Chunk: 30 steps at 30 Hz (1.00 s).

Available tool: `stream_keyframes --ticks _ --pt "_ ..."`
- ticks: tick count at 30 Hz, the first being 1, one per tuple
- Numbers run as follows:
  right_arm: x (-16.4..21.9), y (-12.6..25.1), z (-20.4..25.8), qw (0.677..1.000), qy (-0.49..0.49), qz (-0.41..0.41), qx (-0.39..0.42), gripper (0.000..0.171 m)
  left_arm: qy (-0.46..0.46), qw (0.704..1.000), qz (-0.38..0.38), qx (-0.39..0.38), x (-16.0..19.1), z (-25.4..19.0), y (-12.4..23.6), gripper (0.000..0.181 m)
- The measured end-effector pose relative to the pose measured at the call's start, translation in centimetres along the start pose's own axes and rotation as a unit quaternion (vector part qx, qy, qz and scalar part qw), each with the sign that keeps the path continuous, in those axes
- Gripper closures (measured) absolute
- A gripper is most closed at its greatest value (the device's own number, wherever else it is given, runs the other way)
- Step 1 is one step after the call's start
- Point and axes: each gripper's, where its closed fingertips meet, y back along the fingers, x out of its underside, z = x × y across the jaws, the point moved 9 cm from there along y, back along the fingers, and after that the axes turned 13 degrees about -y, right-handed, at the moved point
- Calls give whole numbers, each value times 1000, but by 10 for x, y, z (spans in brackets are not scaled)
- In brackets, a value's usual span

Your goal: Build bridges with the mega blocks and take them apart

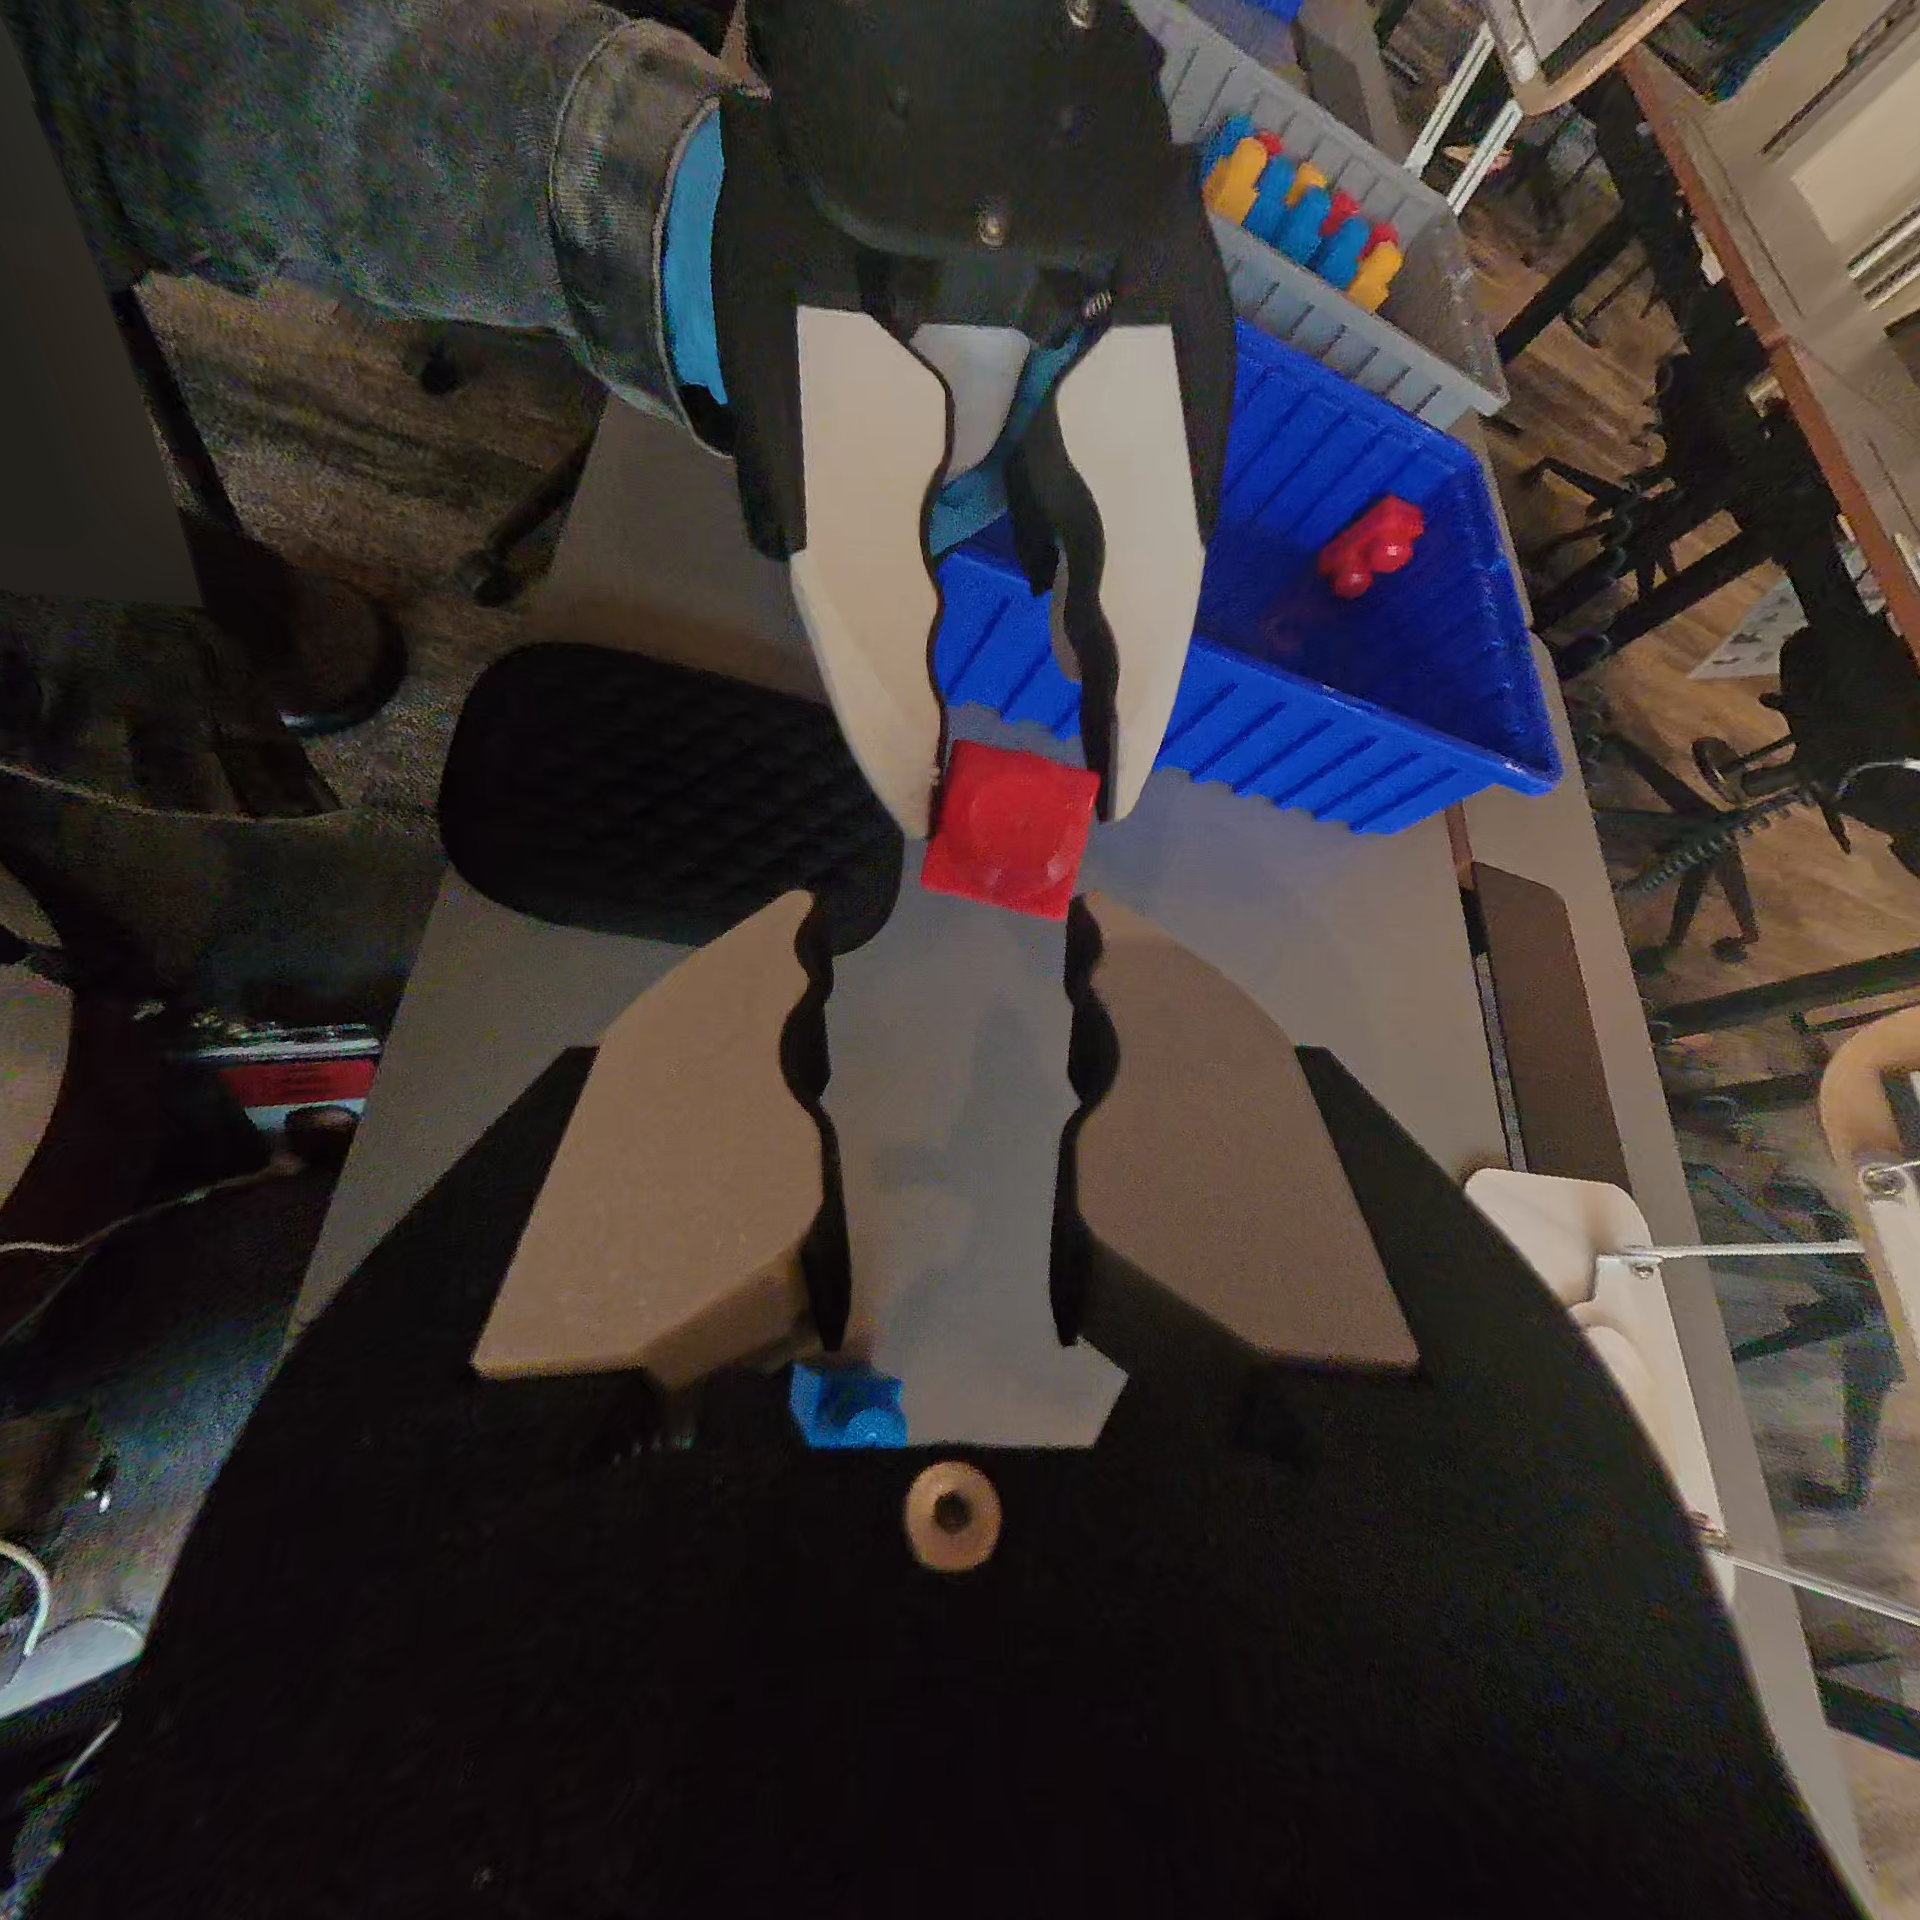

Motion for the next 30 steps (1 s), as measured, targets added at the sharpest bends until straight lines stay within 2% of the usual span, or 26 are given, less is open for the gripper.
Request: stream_keyframes --ticks 7,16,23,24,26,28,30 --pt "5 3 13 1000 25 15 -7 130 20 999 -26 22 -9 -22 -17 145" --pt "13 12 20 999 35 26 -22 143 17 999 -36 24 -15 -36 -29 145" --pt "18 18 20 998 40 31 -33 144 12 999 -50 16 -15 -41 -36 145" --pt "20 19 20 998 38 38 -34 144 7 999 -48 11 -14 -43 -37 142" --pt "24 23 18 997 35 57 -27 144 -15 999 -23 -17 -8 -46 -39 110" --pt "31 29 15 996 28 80 -28 144 -21 999 1 -38 0 -50 -38 106" --pt "41 37 11 993 10 112 -30 144 13 998 -24 -54 5 -55 -35 103"
